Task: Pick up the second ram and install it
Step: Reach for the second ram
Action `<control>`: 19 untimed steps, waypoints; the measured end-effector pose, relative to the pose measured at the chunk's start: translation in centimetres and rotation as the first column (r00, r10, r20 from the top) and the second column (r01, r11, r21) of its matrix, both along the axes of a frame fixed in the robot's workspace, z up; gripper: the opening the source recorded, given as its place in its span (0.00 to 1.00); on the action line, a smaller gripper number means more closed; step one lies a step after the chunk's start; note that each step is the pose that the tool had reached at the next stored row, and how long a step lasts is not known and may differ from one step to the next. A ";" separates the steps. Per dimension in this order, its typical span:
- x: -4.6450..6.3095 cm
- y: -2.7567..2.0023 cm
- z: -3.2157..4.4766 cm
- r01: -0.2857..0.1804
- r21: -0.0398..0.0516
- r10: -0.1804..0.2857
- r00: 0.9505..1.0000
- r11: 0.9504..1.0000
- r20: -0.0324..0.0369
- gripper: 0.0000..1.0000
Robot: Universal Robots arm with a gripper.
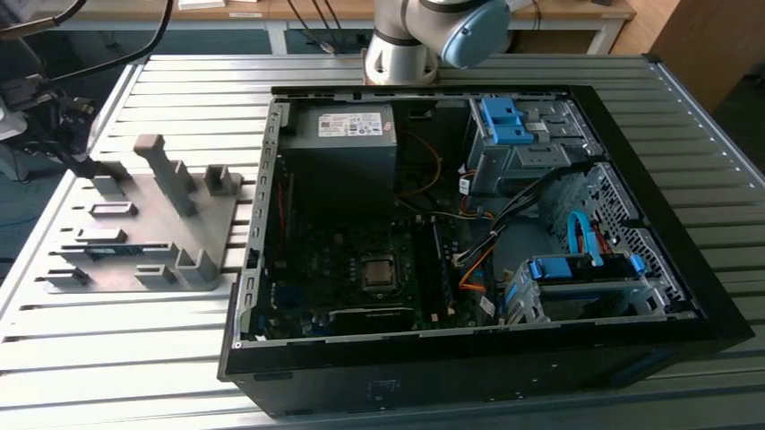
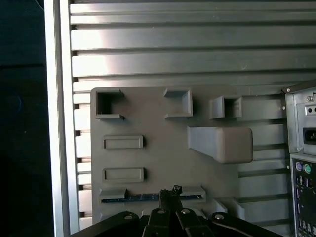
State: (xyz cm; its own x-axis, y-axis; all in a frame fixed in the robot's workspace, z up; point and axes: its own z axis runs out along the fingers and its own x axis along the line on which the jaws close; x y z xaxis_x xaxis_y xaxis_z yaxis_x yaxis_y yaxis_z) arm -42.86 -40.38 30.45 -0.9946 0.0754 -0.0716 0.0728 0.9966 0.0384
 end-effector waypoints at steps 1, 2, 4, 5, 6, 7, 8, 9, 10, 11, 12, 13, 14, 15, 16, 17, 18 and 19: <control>0.0 0.00 -0.06 0.000 -0.005 0.000 1.000 1.000 0.000 0.10; 0.0 0.00 -0.10 0.000 -0.012 0.000 1.000 1.000 0.000 0.10; 0.0 -0.10 -0.18 0.000 -0.028 0.000 1.000 1.000 0.000 0.10; 0.0 -0.13 -0.20 -0.001 -0.038 0.001 1.000 0.999 0.000 0.10; 0.0 -0.16 -0.22 -0.002 -0.048 0.002 1.000 0.999 0.000 0.10; 0.0 -0.17 -0.29 -0.003 -0.055 0.003 1.000 0.998 0.000 0.10; 0.0 -0.18 -0.39 -0.004 -0.056 0.004 1.000 0.998 0.000 0.10; 0.0 -0.18 -0.51 -0.005 -0.056 0.005 1.000 0.998 -0.002 0.10; 0.0 -0.18 -0.59 -0.005 -0.056 0.005 1.000 0.998 -0.010 0.10; 0.0 -0.18 -0.62 -0.006 -0.056 0.005 1.000 0.998 -0.021 0.10; 0.0 -0.18 -0.66 -0.007 -0.055 0.005 0.999 0.998 -0.035 0.10; 0.0 -0.18 -0.69 -0.008 -0.054 0.005 0.999 0.998 -0.049 0.10; 0.0 -0.18 -0.75 -0.009 -0.054 0.006 0.998 0.998 -0.060 0.10; 0.0 -0.18 -0.80 -0.010 -0.054 0.007 0.998 0.998 -0.064 0.10; 0.0 -0.20 -0.90 -0.011 -0.054 0.008 0.998 0.998 -0.064 0.10; 0.1 -0.25 -1.03 -0.012 -0.054 0.009 0.998 0.998 -0.066 0.10; 0.1 -0.29 -1.21 -0.014 -0.054 0.010 0.998 0.998 -0.068 0.10; 0.2 -0.33 -1.39 -0.014 -0.054 0.011 0.998 0.998 -0.069 0.10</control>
